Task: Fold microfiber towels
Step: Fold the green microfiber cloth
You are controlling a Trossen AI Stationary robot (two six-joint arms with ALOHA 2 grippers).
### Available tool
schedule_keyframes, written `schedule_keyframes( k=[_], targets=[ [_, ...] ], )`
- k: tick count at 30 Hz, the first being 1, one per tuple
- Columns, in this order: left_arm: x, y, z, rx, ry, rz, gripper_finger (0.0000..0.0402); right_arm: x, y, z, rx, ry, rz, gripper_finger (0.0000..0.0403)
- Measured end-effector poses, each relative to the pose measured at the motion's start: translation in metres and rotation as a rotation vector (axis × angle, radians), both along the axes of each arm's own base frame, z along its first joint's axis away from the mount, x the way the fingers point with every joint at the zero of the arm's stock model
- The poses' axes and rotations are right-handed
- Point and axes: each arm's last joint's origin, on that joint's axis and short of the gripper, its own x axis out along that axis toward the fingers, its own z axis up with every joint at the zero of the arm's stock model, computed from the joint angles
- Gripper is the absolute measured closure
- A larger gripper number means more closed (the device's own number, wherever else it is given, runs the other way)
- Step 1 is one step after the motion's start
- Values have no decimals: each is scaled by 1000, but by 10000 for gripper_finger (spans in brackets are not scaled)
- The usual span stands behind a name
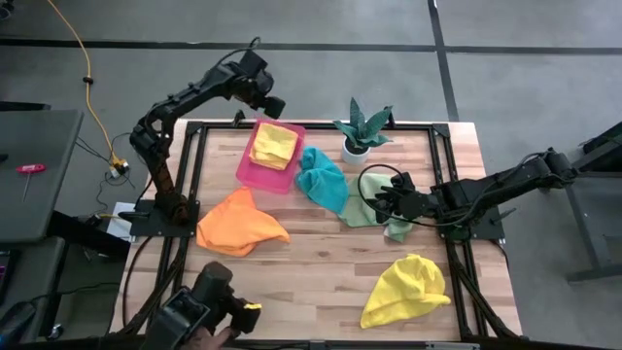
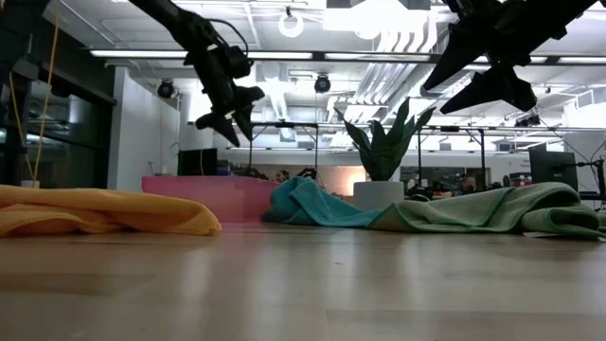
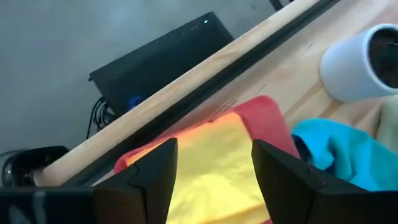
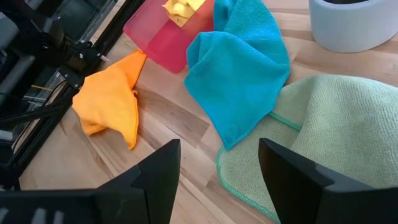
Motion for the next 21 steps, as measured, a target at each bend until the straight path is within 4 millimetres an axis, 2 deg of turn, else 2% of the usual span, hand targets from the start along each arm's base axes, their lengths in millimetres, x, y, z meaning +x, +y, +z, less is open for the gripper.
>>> schedule_keyframes(
  k=[4, 7, 8, 10, 12, 16, 21],
  targets=[
    [5, -8, -13, -13, 70, -33, 264, 0, 0, 0, 0, 0, 0, 194],
    [13, -21, -35, -60, 95, -83, 343, 0, 0, 0, 0, 0, 0, 194],
    [16, -27, -43, -81, 78, -111, 371, 0, 0, 0, 0, 0, 0, 194],
    [25, -43, -51, -84, -16, -196, 389, 0, 0, 0, -4, -1, -4, 194],
    [35, -62, -42, 2, -143, -279, 389, 0, 0, 0, -8, -3, -9, 194],
    [48, -111, -14, 187, -362, -400, 399, 0, -1, 1, -30, -10, -35, 194],
    [48, -172, 19, 318, -651, -467, 401, 1, -2, 2, -74, -11, -36, 194]
  ],
)
